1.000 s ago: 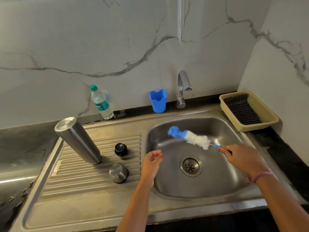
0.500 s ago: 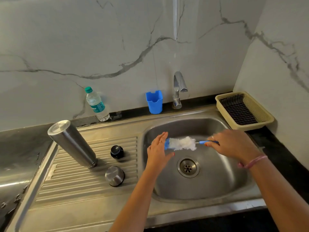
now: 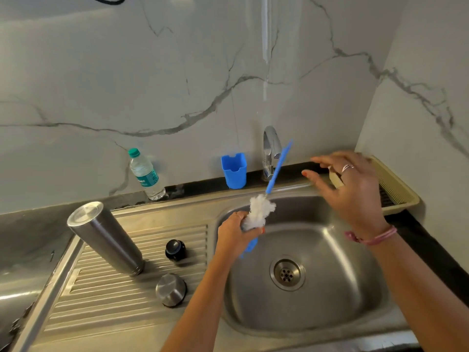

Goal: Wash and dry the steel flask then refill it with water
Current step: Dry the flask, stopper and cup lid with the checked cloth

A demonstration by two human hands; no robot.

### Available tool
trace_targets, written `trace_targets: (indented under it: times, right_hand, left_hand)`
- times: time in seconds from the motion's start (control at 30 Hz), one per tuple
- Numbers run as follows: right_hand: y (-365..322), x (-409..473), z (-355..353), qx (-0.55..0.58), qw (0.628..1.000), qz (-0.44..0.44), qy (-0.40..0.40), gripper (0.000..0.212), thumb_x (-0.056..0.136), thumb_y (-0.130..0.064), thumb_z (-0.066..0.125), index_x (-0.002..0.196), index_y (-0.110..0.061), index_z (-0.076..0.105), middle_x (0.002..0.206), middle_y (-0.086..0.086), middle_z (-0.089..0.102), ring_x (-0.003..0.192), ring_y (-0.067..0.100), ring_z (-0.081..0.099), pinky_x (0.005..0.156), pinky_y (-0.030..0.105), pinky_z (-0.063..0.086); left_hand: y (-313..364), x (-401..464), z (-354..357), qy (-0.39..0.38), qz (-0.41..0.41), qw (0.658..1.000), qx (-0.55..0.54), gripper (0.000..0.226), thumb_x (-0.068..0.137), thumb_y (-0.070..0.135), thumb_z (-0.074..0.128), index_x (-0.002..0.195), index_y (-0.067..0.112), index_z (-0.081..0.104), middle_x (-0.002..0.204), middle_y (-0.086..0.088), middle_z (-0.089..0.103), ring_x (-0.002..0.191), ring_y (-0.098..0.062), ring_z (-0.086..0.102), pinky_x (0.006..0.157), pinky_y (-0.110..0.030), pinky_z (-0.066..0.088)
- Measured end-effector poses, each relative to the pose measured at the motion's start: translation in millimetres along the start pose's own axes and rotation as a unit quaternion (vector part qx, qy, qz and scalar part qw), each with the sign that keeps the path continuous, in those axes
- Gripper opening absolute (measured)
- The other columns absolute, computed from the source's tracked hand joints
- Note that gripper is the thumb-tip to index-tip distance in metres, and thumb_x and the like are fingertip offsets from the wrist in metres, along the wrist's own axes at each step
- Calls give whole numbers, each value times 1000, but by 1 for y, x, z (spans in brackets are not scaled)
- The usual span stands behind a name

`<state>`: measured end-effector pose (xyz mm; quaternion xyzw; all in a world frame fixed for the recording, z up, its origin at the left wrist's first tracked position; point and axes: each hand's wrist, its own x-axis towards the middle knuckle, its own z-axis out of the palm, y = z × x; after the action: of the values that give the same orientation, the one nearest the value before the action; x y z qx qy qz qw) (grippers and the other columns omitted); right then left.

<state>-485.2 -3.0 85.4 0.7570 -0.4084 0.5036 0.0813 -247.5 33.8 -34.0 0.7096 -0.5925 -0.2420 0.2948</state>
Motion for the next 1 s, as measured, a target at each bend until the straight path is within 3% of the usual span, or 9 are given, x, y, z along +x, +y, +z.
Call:
trace_targets:
  times: [0.07, 0.13, 0.23, 0.37, 0.53, 0.63, 0.7, 0.8, 1.0]
  right_hand:
    - [-10, 5, 5, 152, 975, 153, -61, 35, 79, -45, 73, 102, -19, 68, 82, -1, 65, 69, 14, 60, 68, 22, 49]
    - [-20, 11, 13, 235, 923, 253, -172, 50, 71, -52, 71, 111, -23, 65, 85, -7, 68, 74, 10, 64, 71, 21, 52]
    - [-35, 22, 32, 226, 896, 245, -293, 62, 72, -48, 73, 126, -22, 59, 99, -5, 67, 83, 9, 66, 81, 22, 54]
    - [-43, 41, 54, 252, 904, 220, -267, 40, 83, -36, 70, 118, -18, 65, 98, -2, 71, 86, 8, 68, 84, 28, 57]
    - [-43, 74, 69, 233, 921, 189, -250, 30, 86, -29, 70, 114, -16, 69, 94, -6, 69, 79, -2, 63, 75, 8, 51]
    - [-40, 101, 80, 239, 923, 201, -224, 28, 84, -25, 73, 110, -12, 70, 93, -1, 70, 80, 8, 66, 78, 19, 56]
    - [-38, 121, 87, 256, 917, 224, -208, 27, 84, -19, 74, 108, -9, 67, 86, 1, 70, 72, 12, 68, 73, 26, 59]
    - [-35, 152, 98, 249, 924, 224, -181, 29, 83, -15, 75, 107, -8, 61, 80, 2, 69, 69, 16, 71, 66, 26, 60]
    - [-26, 194, 133, 231, 933, 232, -148, 30, 80, -15, 77, 103, -7, 60, 73, 1, 68, 64, 16, 71, 63, 33, 61]
  left_hand:
    - [4, 3, -7, 7, -10, 999, -43, 40, 76, 42, 82, 105, 26, 59, 92, 12, 63, 83, -5, 60, 73, -18, 47]
    - [12, 8, -12, 12, -11, 998, -59, 41, 75, 41, 83, 104, 25, 59, 91, 12, 63, 84, -7, 61, 74, -21, 49]
    - [24, 16, -18, 17, -2, 996, -84, 42, 75, 41, 83, 105, 22, 61, 92, 7, 66, 84, -13, 64, 75, -26, 54]
    - [37, 26, -27, 22, 9, 995, -100, 44, 75, 37, 84, 107, 22, 59, 93, 10, 63, 83, -6, 61, 68, -13, 45]
    - [41, 40, -38, 58, 16, 988, -143, 51, 74, 35, 84, 114, 23, 56, 102, 13, 60, 91, -3, 59, 80, -17, 50]
    - [33, 48, -41, 102, 1, 976, -190, 68, 76, 33, 84, 135, 18, 52, 125, 6, 58, 110, -7, 58, 94, -25, 50]
    - [27, 48, -42, 136, -14, 970, -201, 65, 82, 28, 80, 139, 17, 51, 131, 6, 54, 114, -7, 54, 98, -26, 47]
    - [14, 43, -39, 151, -51, 962, -221, 55, 88, 23, 74, 137, 14, 51, 134, 2, 55, 116, -10, 54, 100, -33, 49]
    - [-14, 29, -24, 138, -134, 941, -280, 42, 92, 15, 68, 131, 11, 52, 129, -2, 57, 108, -14, 58, 78, -19, 49]
